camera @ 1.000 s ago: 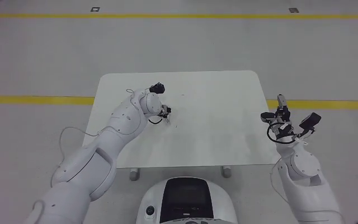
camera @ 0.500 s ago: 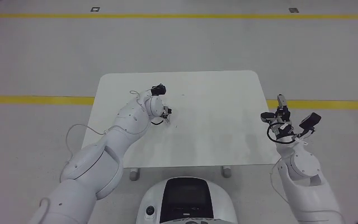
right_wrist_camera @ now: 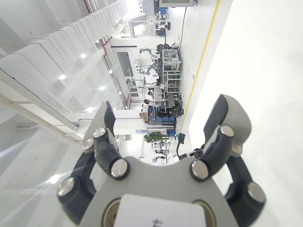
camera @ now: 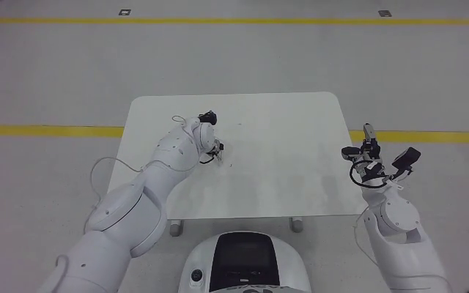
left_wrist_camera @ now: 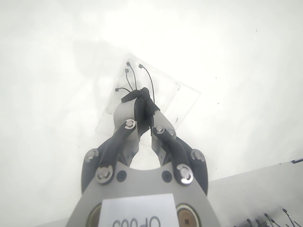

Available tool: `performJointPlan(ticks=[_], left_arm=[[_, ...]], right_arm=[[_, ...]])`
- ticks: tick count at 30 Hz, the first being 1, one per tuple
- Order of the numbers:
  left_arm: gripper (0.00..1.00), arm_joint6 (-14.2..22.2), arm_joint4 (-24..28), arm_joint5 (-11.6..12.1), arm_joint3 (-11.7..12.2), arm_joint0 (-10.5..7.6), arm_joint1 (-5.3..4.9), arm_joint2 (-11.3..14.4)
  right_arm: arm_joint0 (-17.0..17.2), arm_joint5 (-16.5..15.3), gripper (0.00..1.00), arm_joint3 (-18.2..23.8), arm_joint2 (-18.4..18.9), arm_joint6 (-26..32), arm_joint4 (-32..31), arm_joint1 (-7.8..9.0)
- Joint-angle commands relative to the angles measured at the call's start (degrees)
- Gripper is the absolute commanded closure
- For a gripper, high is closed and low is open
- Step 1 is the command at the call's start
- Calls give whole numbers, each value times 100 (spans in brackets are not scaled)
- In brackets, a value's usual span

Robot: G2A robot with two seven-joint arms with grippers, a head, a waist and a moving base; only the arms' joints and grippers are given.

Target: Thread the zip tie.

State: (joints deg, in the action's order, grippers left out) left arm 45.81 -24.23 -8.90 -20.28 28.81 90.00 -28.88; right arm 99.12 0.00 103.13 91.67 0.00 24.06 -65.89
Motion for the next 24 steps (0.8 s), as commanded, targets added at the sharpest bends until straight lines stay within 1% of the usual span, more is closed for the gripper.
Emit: performJointPlan(ticks=[1,8,13,17,20,24], left_arm=[[100,117,12,9,9,-15,12,12],[100,209,69,53,100,-13,35,26],[100,389,128,142,136,-45,36,24],[100,725,198,201,183,-81,26,20],[100,836,191,179,191,-70,22,42],[100,960,299,182,239,-60,3,9]], right_arm=[[0,0,0,0,0,0,0,0],[0,0,0,0,0,0,0,0],[0,0,0,0,0,0,0,0],[0,0,0,0,0,0,0,0],[0,0,0,0,0,0,0,0],[0,0,0,0,0,0,0,0]])
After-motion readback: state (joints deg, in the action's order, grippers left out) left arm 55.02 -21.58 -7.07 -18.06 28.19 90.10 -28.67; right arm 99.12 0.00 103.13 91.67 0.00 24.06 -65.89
